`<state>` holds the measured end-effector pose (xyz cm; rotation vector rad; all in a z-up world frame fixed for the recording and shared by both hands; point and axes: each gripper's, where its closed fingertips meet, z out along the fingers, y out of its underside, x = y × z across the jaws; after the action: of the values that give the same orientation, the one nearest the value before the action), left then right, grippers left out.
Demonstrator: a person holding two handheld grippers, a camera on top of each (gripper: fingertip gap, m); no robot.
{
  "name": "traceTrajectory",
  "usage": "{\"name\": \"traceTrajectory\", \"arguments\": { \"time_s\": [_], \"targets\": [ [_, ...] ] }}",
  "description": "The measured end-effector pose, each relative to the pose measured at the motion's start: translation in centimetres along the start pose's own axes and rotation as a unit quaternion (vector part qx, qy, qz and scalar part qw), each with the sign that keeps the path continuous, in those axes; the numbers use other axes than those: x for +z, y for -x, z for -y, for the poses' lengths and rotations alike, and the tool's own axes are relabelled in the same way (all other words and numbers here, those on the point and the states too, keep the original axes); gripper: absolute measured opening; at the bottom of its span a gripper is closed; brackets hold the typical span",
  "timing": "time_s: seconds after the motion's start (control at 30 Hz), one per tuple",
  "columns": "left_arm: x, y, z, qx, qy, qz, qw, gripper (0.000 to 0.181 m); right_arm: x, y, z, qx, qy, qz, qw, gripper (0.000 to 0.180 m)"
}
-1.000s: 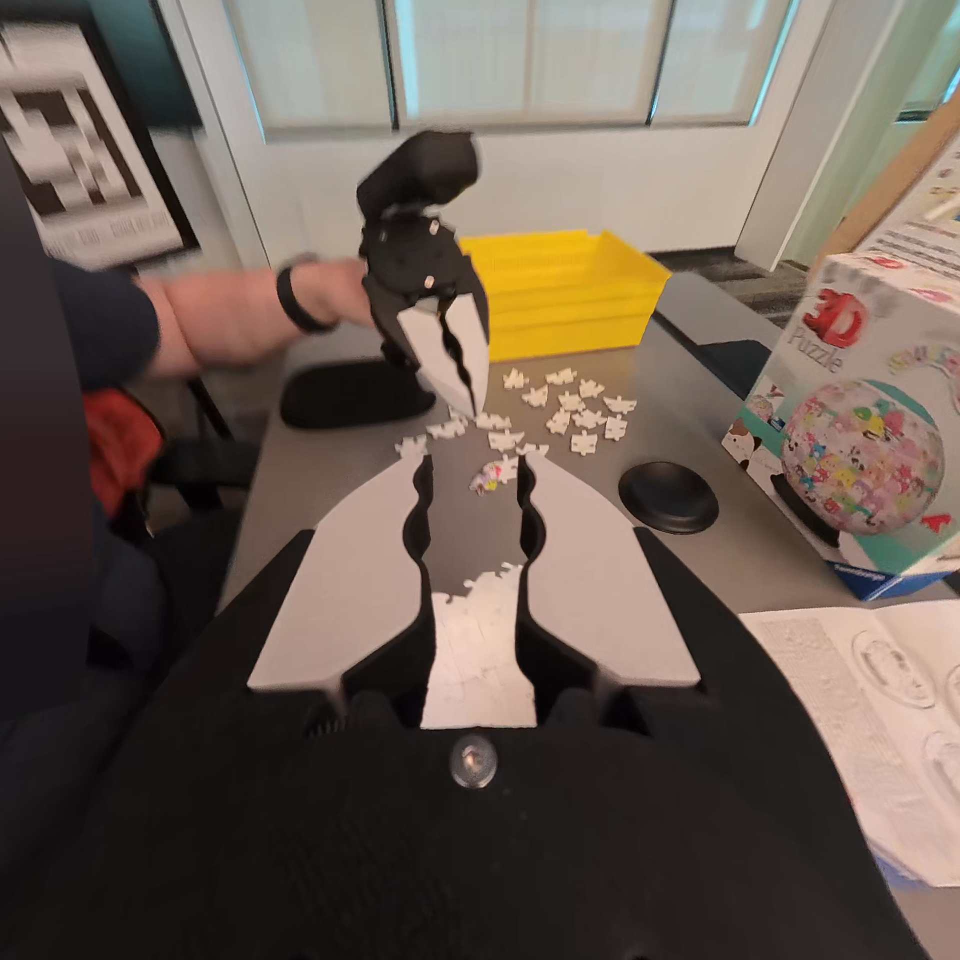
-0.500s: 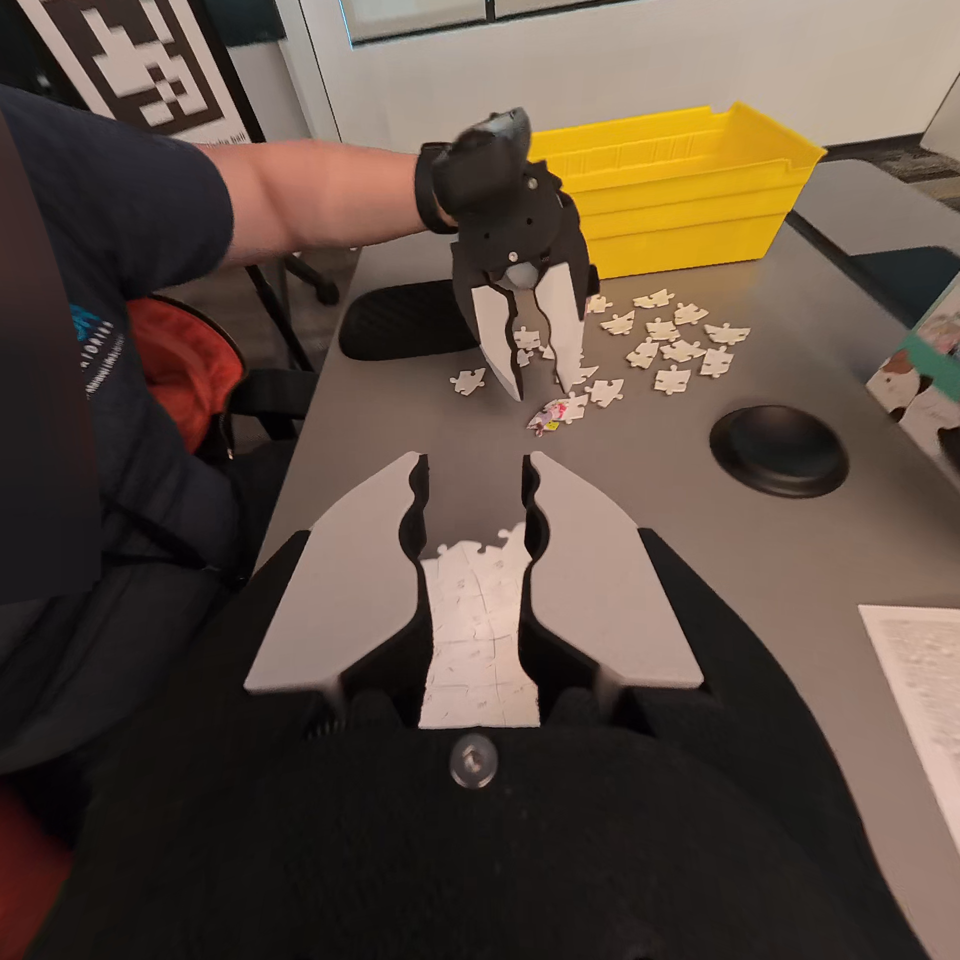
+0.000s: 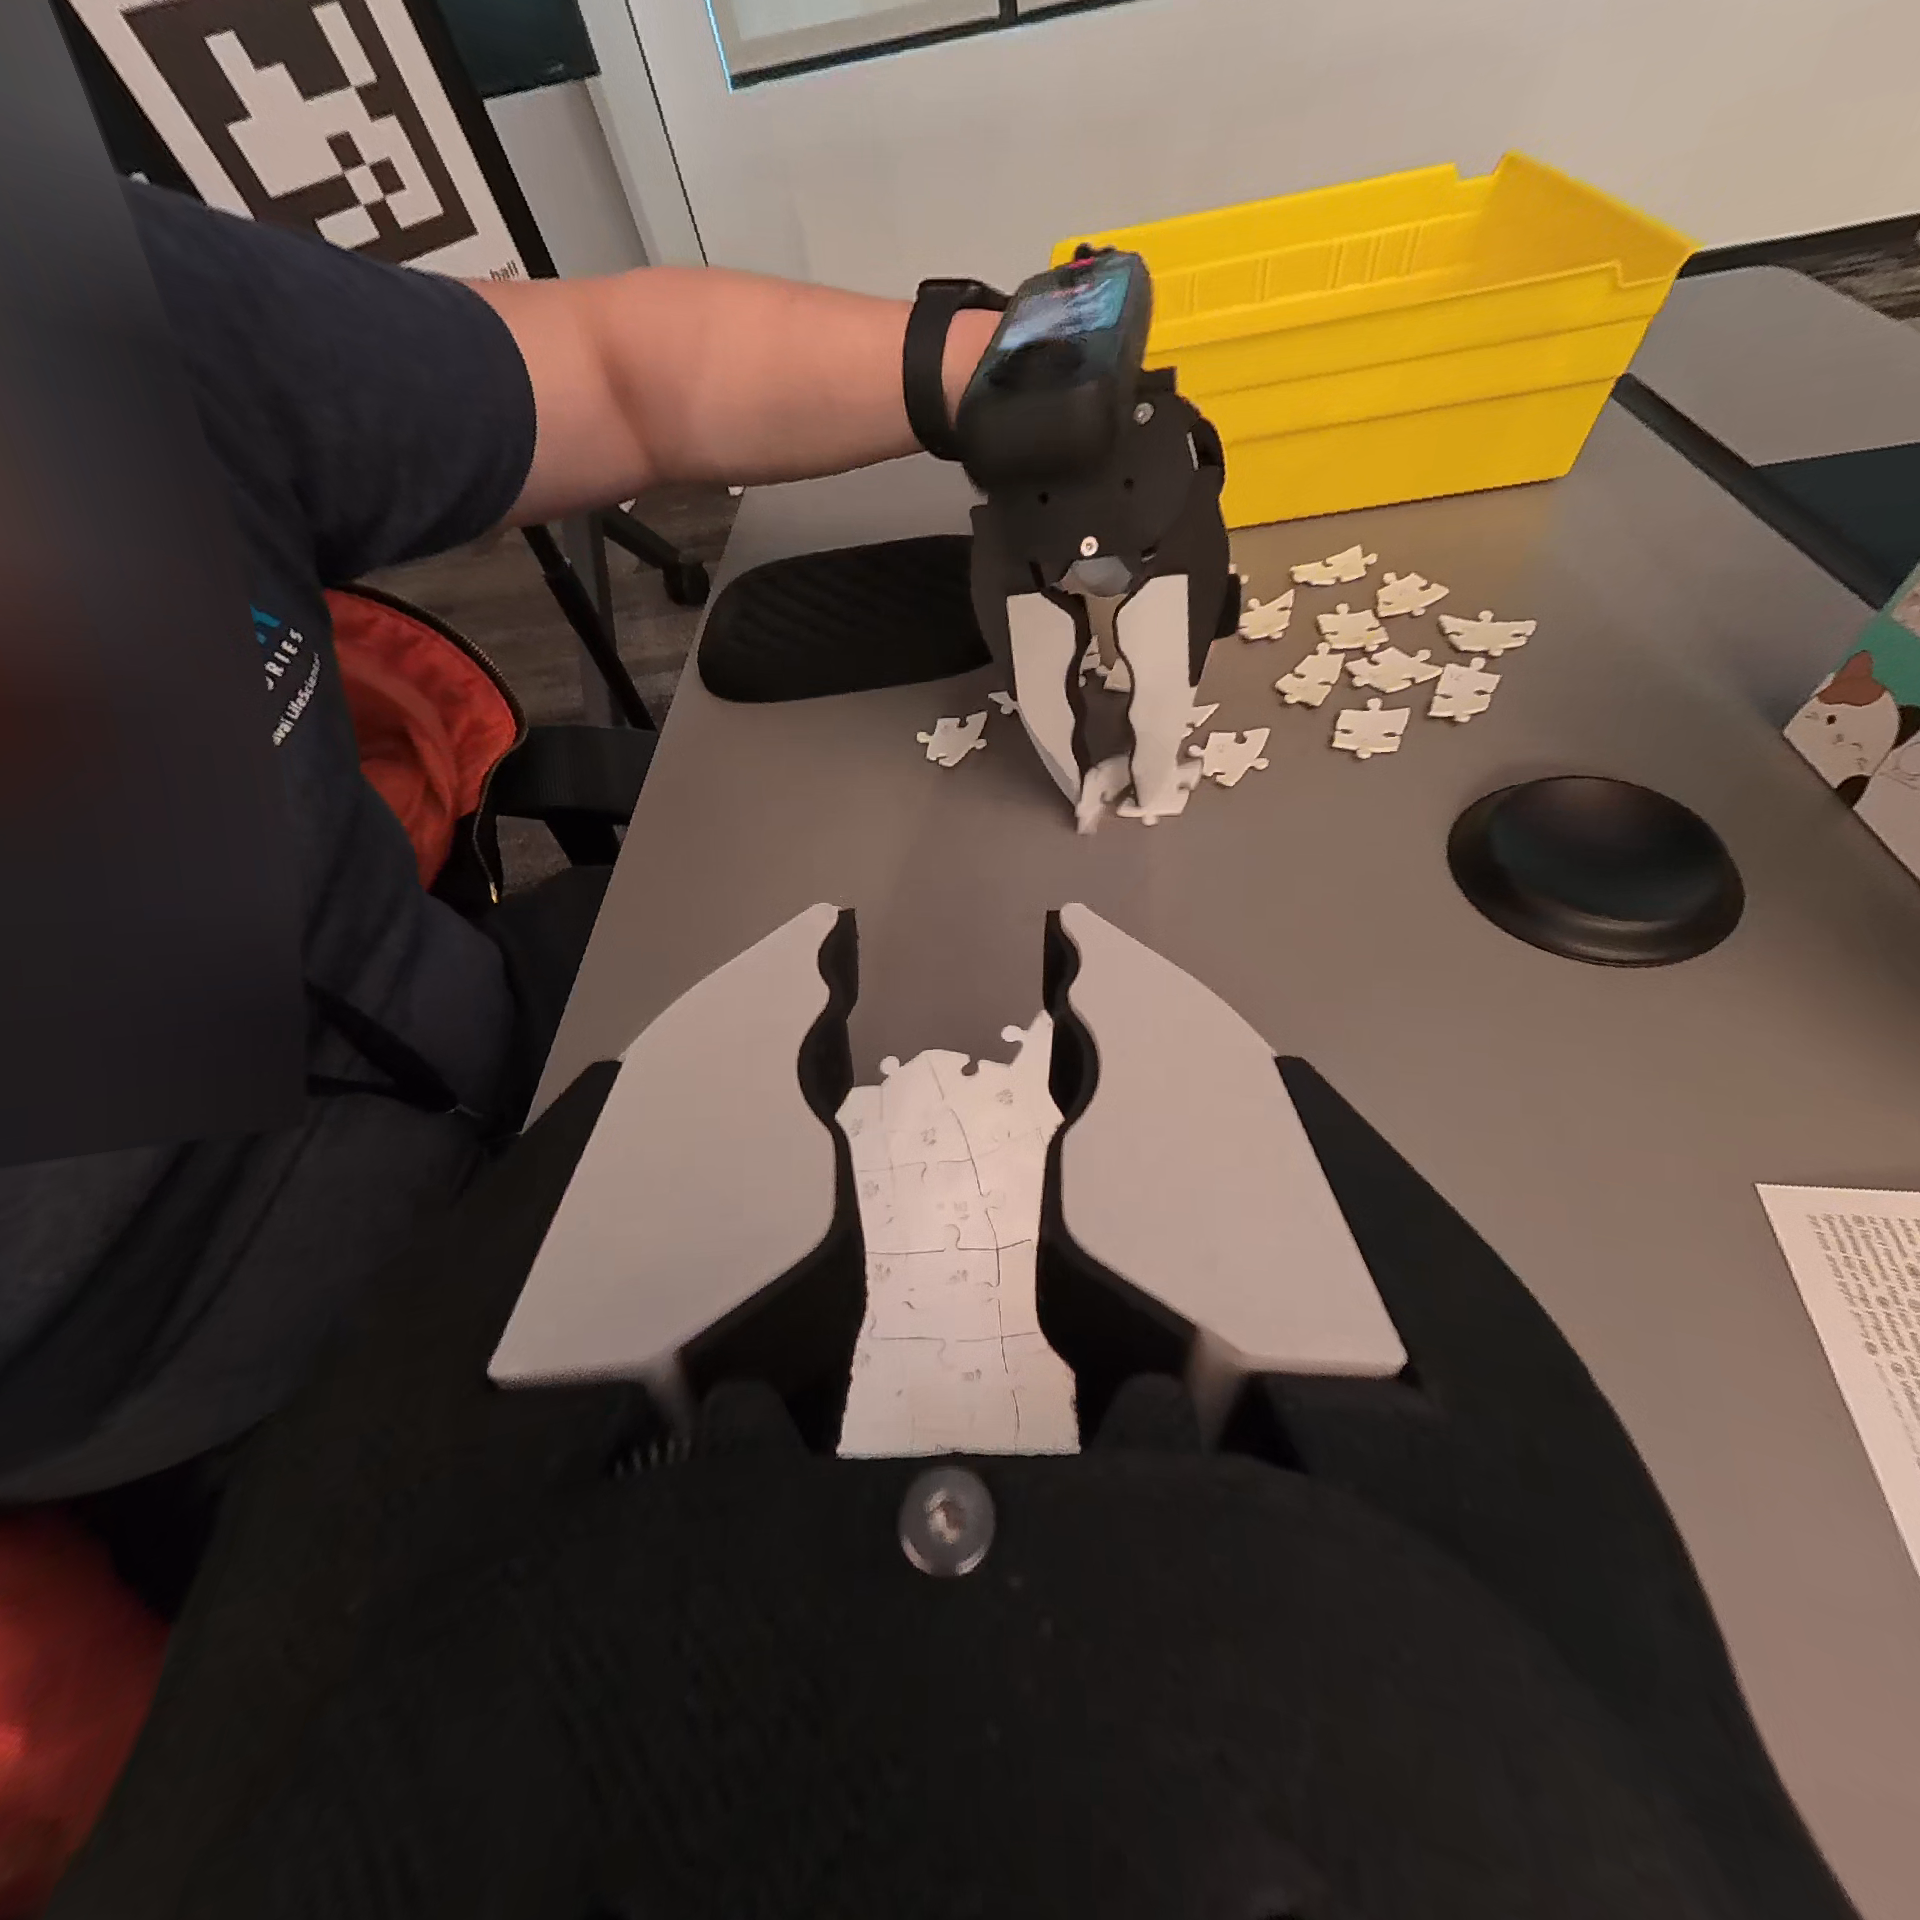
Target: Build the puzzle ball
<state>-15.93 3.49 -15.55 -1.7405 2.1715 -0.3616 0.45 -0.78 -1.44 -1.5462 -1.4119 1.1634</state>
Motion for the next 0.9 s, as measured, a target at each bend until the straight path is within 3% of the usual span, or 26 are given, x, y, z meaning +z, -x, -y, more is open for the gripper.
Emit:
{"name": "traceTrajectory", "arguments": {
  "time_s": [0.1,0.27,0.33,0.43,0.53,0.6,0.7,0.77,0.9],
  "targets": [
    [0.0,0.2,0.1,0.003,0.004,0.006,1.0,0.004,0.2,0.1,-0.1,0.001,0.003,0.003,1.0,0.035],
    [-1.4,0.1,0.9,0.002,-0.012,0.034,0.999,0.003,0.8,0.3,0.0,0.005,0.005,0.005,1.0,0.035],
    [-3.1,0.2,2.6,0.018,-0.038,0.075,0.996,0.002,1.2,0.1,0.3,0.029,0.004,-0.002,1.0,0.035],
    [-7.6,0.1,7.6,0.101,-0.092,0.203,0.97,0.002,2.3,0.5,2.2,0.123,-0.028,0.023,0.992,0.035],
    [-11.9,-1.2,12.7,0.199,-0.116,0.329,0.916,0.002,4.1,1.0,4.3,0.23,-0.052,0.067,0.97,0.035],
    [-13.8,-2.8,15.6,0.247,-0.145,0.369,0.884,0.002,5.0,1.4,5.6,0.298,-0.074,0.108,0.946,0.036],
    [-14.8,-3.6,17.0,0.307,-0.124,0.412,0.849,0.002,5.3,2.7,7.4,0.38,-0.099,0.202,0.897,0.03],
    [-14.8,-4.1,17.4,0.324,-0.126,0.412,0.842,0.002,5.3,3.6,7.8,0.413,-0.102,0.242,0.872,0.029],
    [-14.5,-5.0,18.0,0.335,-0.136,0.396,0.844,0.002,5.9,4.9,7.3,0.424,-0.073,0.26,0.865,0.028]
  ]
}}
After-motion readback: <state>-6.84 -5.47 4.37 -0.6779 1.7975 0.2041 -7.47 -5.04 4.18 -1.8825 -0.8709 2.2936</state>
